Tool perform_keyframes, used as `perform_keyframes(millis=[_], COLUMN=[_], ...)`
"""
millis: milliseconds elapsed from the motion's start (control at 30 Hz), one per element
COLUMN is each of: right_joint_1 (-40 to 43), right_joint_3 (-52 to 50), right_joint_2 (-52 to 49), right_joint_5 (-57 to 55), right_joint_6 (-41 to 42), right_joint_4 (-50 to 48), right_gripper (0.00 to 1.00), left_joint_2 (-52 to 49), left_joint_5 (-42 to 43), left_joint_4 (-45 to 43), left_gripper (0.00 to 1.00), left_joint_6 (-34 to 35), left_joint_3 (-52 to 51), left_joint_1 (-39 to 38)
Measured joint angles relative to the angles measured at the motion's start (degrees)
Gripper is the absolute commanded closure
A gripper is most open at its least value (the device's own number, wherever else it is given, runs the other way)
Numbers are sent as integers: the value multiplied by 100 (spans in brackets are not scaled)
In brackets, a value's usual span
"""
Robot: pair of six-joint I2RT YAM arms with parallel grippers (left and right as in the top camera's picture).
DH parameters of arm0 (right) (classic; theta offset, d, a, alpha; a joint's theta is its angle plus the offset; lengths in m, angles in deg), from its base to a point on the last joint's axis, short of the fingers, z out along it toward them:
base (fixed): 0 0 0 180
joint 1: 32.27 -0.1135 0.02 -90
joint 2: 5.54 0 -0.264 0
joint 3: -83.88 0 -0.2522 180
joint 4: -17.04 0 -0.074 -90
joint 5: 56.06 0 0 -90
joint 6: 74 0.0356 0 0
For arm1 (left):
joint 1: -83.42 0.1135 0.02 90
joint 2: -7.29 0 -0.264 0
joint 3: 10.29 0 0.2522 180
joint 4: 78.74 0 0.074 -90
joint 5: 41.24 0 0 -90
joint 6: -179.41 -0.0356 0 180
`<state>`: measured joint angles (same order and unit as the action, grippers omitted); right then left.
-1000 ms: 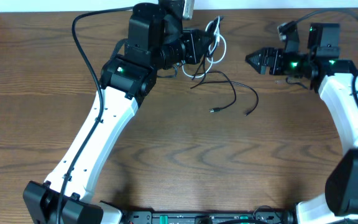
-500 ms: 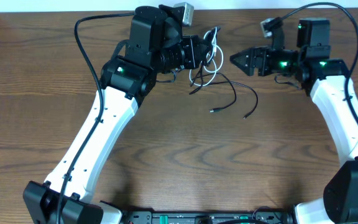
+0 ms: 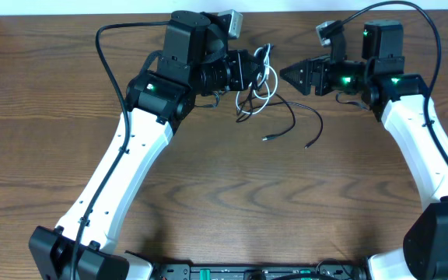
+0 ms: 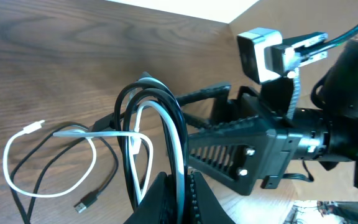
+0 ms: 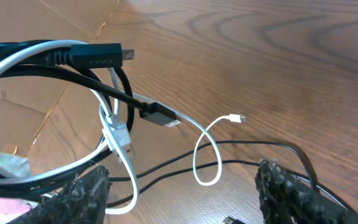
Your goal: Untangle cables
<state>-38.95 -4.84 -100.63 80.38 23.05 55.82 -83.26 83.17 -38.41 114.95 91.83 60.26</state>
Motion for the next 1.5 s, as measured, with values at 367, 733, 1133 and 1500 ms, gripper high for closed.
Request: perform_keyframes(millis=[367,733,1133,1500], right_joint_1=[-505,-669,-503,483], right_joint_3=[0,0,0,0], right_joint_2=[0,0,20,942], right_joint_5=[-380,-590,-581,-573], right_joint_6=[-129,-162,210,555], right_joint_4=[-17,-20,-304,-203], right_gripper=[49,80,99,99], left_joint_2=[0,0,0,0], left_joint_5=[129,129,-205,-479], left_joint_4=[0,0,96,133], left_gripper=[92,92,92,92], left_joint_6=[22,22,173,295], left_joint_3=[0,0,0,0], left_joint_1=[0,0,0,0])
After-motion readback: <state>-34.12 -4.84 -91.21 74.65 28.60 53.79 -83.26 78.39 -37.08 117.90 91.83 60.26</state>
